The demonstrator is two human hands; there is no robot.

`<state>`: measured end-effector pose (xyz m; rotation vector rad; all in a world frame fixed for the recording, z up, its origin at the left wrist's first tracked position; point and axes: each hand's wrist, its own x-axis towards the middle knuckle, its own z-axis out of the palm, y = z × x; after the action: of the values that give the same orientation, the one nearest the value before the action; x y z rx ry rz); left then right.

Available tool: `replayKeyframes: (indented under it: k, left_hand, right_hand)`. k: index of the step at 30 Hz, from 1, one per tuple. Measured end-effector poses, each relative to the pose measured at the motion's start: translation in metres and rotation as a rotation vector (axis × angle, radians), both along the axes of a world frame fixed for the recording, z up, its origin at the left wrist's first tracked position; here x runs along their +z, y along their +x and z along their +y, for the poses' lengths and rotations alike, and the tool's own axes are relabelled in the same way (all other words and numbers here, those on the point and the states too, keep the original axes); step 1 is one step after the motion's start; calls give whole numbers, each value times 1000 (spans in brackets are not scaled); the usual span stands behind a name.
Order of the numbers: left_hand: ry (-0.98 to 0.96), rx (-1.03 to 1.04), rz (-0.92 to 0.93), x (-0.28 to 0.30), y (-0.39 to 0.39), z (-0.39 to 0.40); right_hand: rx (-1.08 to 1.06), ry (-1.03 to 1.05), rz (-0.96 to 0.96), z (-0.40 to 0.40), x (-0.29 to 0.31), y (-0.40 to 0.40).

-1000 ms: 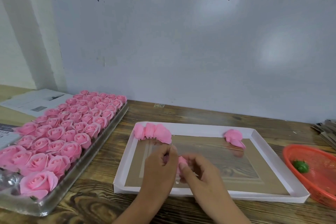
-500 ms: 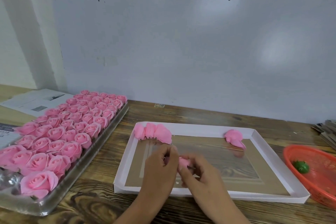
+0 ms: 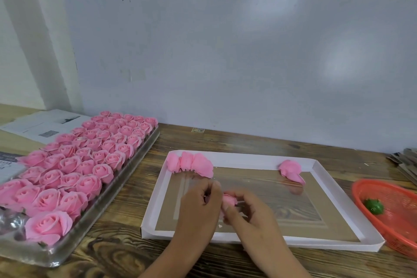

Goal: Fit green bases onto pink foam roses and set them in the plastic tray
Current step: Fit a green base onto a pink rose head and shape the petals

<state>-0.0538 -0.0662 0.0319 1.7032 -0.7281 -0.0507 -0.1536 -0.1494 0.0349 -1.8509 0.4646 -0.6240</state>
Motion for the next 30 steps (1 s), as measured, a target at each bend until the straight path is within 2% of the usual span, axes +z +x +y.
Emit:
replayKeyframes:
  k: [6,12,16,19,22,25,27,29,30]
  left_hand:
    - [-18,26,-134,0,-6,-1]
    - [-90,48,-257,-1,-8,0]
    - [-85,50,-373,-1,-9,0]
    - [-71,58,-305,-3,-7,0]
    - [-87,44,-154,-1,-4,1]
    - [-107,60,-108,0,-2,2]
    - [-106,54,-103,0,-1,2]
    - [-90,52,-105,0,-2,1]
    - [-84,54,-104,0,-2,1]
  right_hand:
    - [-29,307,-73,-2,2,4]
    - [-18,361,-7,-3,4,4]
    - [9,490,26,-1,8,3]
    - [68,524,73,1,12,0]
    - [6,355,141,-4,19,-3]
    - [-266,118,51,-34,37,-18]
    - [-489,-116,47,-68,52,-39]
    - [-717,-361,223,-115,59,-70]
    - [-798,-391,347,-142,60,-85]
